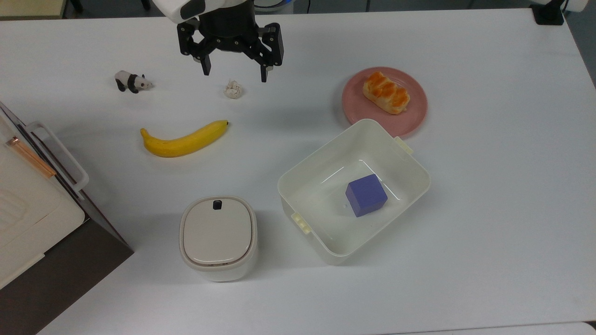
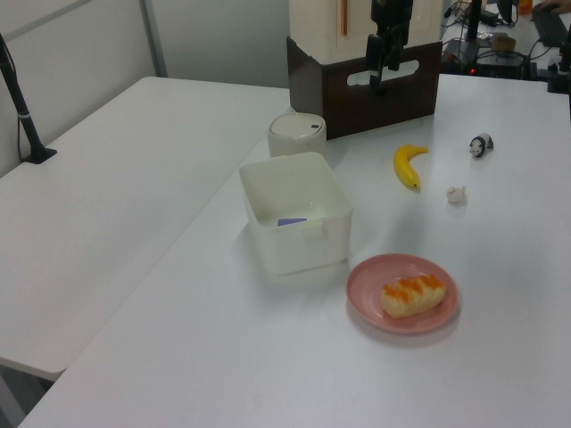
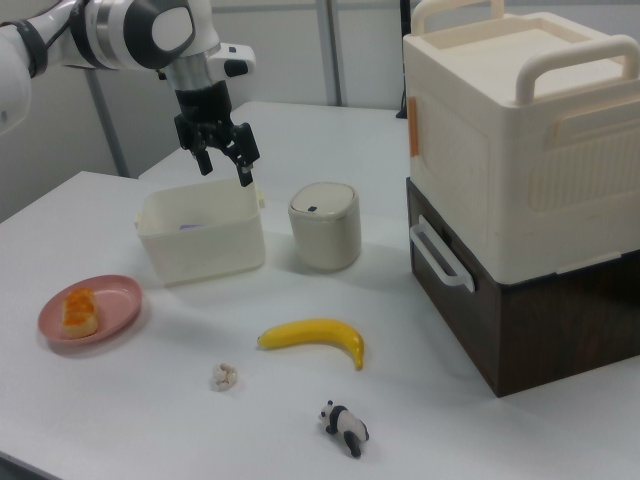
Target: Put the bread on the table
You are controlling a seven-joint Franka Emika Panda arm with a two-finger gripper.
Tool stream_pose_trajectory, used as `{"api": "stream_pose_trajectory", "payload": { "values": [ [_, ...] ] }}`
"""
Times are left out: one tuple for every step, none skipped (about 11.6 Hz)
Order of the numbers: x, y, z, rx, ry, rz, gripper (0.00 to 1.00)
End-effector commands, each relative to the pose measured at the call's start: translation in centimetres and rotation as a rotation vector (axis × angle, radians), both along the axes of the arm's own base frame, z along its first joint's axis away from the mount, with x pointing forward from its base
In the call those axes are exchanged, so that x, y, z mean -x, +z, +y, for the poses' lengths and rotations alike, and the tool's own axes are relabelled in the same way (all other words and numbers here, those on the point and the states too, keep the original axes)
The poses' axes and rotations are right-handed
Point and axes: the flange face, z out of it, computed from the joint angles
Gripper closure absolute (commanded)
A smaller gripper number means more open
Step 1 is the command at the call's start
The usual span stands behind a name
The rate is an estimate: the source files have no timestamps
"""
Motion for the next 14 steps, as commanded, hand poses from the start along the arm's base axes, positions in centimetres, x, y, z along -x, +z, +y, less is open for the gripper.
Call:
{"api": "stream_pose_trajectory", "payload": {
  "values": [
    [0.41,1.2,-0.22,0.007,0.013,0.011,0.0],
    [0.41,1.21,-0.22,0.008,0.022,0.011,0.0],
    [0.41,1.21,-0.22,0.008,0.022,0.011,0.0],
    [0.41,1.13,-0.22,0.008,0.026,0.012,0.0],
    [0.44,1.18,-0.17,0.011,0.028,0.014,0.0],
    [0.44,1.18,-0.25,0.011,0.026,0.014,0.0],
    [0.41,1.2,-0.31,0.009,0.026,0.011,0.0],
    [0.41,1.2,-0.29,0.007,0.026,0.011,0.0],
    [0.42,1.19,-0.29,0.007,0.029,0.013,0.0],
    [0.45,1.16,-0.29,0.008,0.046,0.016,0.0],
    [0.45,1.17,-0.15,0.02,0.057,0.016,0.0],
    [0.29,0.92,-0.18,0.023,0.065,0.013,0.0],
    [-0.12,0.53,-0.56,0.019,0.076,0.007,0.0],
    [-0.17,0.57,-0.57,0.02,0.083,0.003,0.0]
  ]
}}
